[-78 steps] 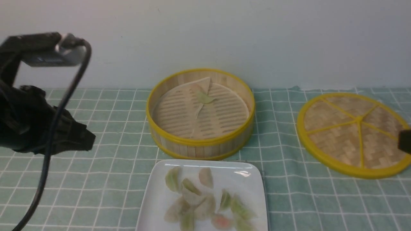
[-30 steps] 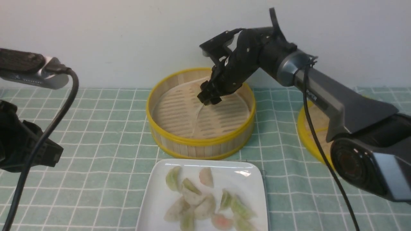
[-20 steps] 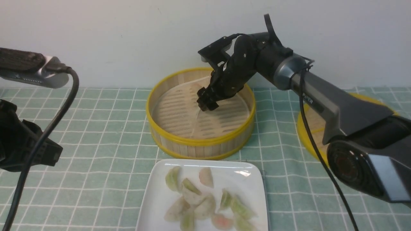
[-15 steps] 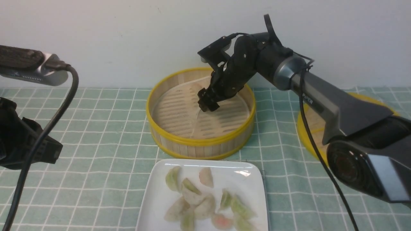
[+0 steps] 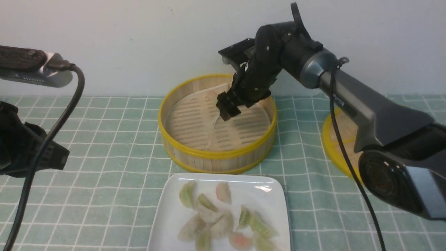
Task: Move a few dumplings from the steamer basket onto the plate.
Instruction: Use the left arm to grab a dumpling from the steamer
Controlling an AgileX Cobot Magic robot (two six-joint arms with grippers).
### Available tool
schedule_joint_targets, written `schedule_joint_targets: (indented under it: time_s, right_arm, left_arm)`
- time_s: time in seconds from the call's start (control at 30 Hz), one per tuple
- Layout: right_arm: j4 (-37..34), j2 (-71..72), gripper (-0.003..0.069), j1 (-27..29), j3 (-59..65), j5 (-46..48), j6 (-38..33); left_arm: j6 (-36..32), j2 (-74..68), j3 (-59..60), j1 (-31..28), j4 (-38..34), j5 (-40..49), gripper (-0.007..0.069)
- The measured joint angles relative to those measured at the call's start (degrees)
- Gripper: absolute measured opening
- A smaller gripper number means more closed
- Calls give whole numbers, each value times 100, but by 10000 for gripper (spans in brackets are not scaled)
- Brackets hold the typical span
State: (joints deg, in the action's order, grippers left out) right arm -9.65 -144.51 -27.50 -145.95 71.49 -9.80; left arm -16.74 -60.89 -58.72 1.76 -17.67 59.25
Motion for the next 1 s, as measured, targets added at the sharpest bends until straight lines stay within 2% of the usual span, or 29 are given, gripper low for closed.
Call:
schedule_joint_targets:
  time_s: [0.13, 0.23, 0.3, 0.4, 0.43, 0.47, 0.5, 0.53, 0.57, 0.67, 0.73, 0.9, 1.0]
  right_arm:
    - [-12, 561, 563, 0, 82, 0, 315]
    - [46, 1406, 517, 0, 771, -6, 382]
    - [194, 1932, 438, 0, 1523, -3, 384]
    - [463, 2937, 238, 0, 2836, 27, 384]
    - [485, 3259, 144, 0, 3210, 40, 384]
    - [480, 3589, 92, 0, 3563, 40, 388]
    - [462, 3913, 48, 0, 3891, 40, 388]
    - [456, 3977, 42, 0, 3891, 40, 388]
    - [404, 4461, 8, 0, 4426, 40, 395]
    - [304, 5019, -9, 0, 4966, 45, 403]
    - [130, 5442, -13, 0, 5372, 61, 403]
    - [-26, 5615, -15, 0, 5599, 83, 377]
    - [-58, 5615, -15, 0, 5604, 83, 360]
  left_arm:
    - [42, -505, -312, 0, -211, -62, -6]
    - [-147, -1420, -996, 24, -535, 135, -6]
    - [-350, -2005, -1496, 120, -594, 258, -6]
    - [-455, -2823, -2307, 398, -613, 377, -6]
    - [-462, -3144, -2644, 515, -606, 390, -6]
    - [-462, -3359, -2866, 639, -570, 406, -6]
    - [-468, -3627, -3145, 770, -522, 420, -6]
    - [-468, -3681, -3200, 770, -511, 420, -6]
    - [-473, -4107, -3645, 1016, -407, 458, -6]
    - [-473, -4694, -4270, 1282, -226, 475, -6]
    - [-473, -5426, -5095, 1500, -111, 495, -6]
    - [-493, -6538, -6318, 1648, -64, 356, -4]
    - [-526, -7026, -6770, 1648, -53, 178, 27]
